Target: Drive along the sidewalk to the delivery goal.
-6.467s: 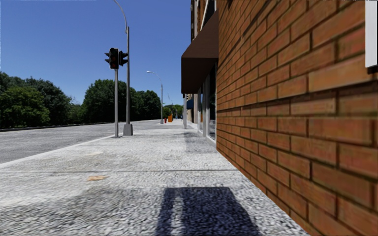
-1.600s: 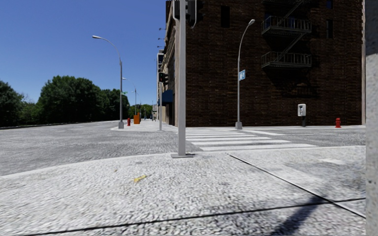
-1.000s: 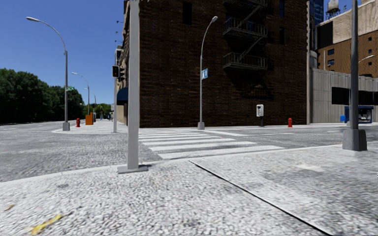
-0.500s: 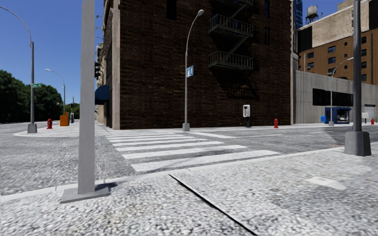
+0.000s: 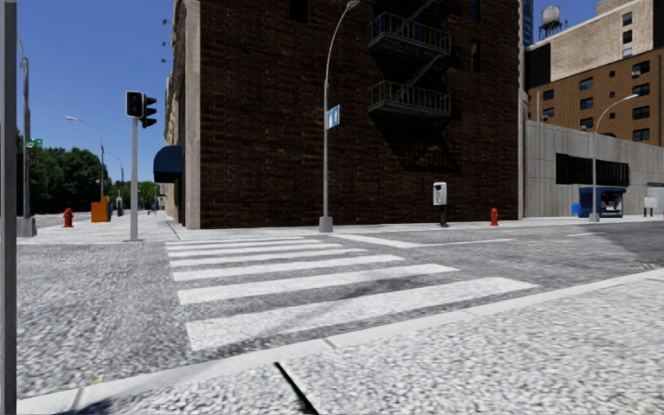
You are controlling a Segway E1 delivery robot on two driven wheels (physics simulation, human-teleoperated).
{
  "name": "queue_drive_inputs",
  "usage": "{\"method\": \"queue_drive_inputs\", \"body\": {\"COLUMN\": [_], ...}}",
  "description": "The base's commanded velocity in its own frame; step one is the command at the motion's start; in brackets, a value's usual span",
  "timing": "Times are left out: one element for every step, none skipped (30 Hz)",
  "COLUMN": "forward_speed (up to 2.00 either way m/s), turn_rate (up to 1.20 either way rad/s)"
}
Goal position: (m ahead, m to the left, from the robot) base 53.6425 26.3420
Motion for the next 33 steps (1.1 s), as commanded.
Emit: {"method": "queue_drive_inputs", "body": {"forward_speed": [2.0,2.0,2.0,2.0,2.0,2.0,2.0,2.0,2.0,2.0,2.0,2.0,2.0,2.0,2.0,2.0,2.0,2.0,1.9,1.75,1.6,1.57,1.56,1.56,1.56,1.55,1.55,1.55,1.55,1.55,1.55,1.55,1.55], "turn_rate": [0.0,0.0,0.0,0.0,0.0,0.0,0.0,0.0,0.0,0.0,0.0,0.0,0.0,0.0,0.0,0.0,0.0,0.04,0.09,0.13,0.15,0.15,0.15,0.15,0.15,0.16,0.16,0.19,0.21,0.21,0.21,0.21,0.21]}}
